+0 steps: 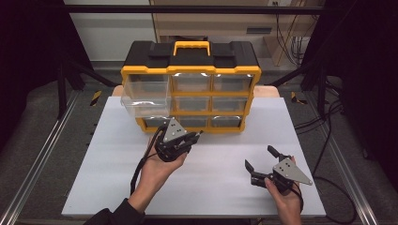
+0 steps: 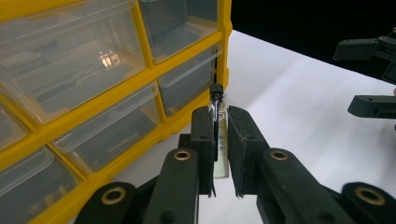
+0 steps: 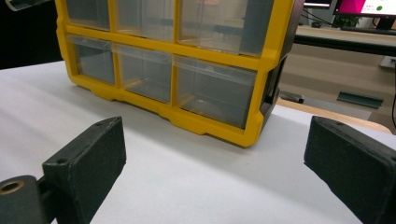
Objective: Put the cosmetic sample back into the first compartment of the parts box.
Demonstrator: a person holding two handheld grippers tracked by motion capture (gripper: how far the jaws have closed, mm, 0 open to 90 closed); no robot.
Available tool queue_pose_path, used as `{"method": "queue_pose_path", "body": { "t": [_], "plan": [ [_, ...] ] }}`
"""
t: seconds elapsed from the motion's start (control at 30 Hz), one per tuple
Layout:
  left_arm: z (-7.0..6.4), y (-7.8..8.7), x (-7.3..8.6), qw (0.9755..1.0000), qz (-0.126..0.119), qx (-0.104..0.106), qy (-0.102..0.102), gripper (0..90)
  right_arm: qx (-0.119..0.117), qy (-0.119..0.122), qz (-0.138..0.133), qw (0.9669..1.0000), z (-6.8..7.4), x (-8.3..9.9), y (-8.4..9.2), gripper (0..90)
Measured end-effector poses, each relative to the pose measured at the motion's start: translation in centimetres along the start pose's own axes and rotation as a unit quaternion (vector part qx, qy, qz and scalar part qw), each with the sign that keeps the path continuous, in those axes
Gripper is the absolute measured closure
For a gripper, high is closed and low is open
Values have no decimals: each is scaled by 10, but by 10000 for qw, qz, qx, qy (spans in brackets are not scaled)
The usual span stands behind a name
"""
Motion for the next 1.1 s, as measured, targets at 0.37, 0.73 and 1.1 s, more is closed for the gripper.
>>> {"method": "queue_pose_path", "body": {
  "t": [0.37, 0.73, 1.1],
  "plan": [
    [-3, 2, -2, 10000, 2, 60, -62, 805, -24, 65, 61, 10000, 5, 1, -2, 56],
    [-1, 12, -18, 9998, -86, 43, -167, 805, -24, 48, 55, 10000, 4, 1, -1, 56],
    [-2, 18, -34, 9996, -203, 66, -203, 805, -1, 74, 42, 10000, 3, 0, 0, 55]
  ]
}}
Point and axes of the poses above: each handheld gripper's, and its own axes: y roughly backward along the jaws, x roughly out of its underside, z roughly to its left, the point moved 9 cm from there along -y, roughly forward along the jaws, and after that the axes turned 2 degrees about -x, right-handed, at the moved point
